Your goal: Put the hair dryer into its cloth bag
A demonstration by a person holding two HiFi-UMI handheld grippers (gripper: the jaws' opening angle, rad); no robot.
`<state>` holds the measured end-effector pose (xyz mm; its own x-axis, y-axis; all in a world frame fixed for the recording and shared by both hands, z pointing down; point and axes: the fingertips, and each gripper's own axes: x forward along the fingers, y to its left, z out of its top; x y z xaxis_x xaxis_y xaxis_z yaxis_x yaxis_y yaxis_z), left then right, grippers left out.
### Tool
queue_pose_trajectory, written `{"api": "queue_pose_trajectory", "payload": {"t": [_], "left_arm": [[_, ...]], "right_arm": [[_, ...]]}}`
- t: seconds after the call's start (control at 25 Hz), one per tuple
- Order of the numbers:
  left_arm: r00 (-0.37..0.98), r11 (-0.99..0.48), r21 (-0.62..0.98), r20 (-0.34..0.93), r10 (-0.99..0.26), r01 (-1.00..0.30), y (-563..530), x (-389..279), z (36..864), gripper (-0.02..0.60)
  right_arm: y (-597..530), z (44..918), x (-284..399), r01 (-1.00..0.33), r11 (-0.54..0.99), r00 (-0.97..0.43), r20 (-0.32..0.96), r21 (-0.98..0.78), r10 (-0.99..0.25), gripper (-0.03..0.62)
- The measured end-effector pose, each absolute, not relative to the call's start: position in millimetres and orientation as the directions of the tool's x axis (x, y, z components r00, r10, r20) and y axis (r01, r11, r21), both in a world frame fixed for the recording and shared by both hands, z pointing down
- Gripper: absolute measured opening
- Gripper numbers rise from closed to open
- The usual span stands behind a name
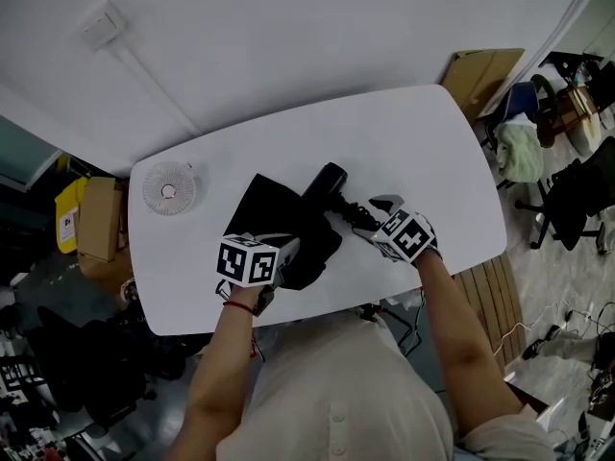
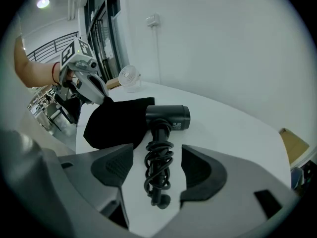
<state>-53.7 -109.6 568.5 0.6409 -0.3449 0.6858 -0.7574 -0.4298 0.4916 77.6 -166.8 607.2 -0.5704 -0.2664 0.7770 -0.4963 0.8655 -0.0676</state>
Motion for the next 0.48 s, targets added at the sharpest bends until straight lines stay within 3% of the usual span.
{"api": "queue_pose_trajectory", "payload": {"t": [0.48], "left_arm": [[0.649, -0.429, 0.501, 0.68, -0.342, -0.752, -108.0, -51.6, 567.2, 0.025]], "right_arm": [[-178.1, 645.7, 61.9, -0.497, 0.867, -0.468, 0.849, -0.023, -0.246, 0.299]]}}
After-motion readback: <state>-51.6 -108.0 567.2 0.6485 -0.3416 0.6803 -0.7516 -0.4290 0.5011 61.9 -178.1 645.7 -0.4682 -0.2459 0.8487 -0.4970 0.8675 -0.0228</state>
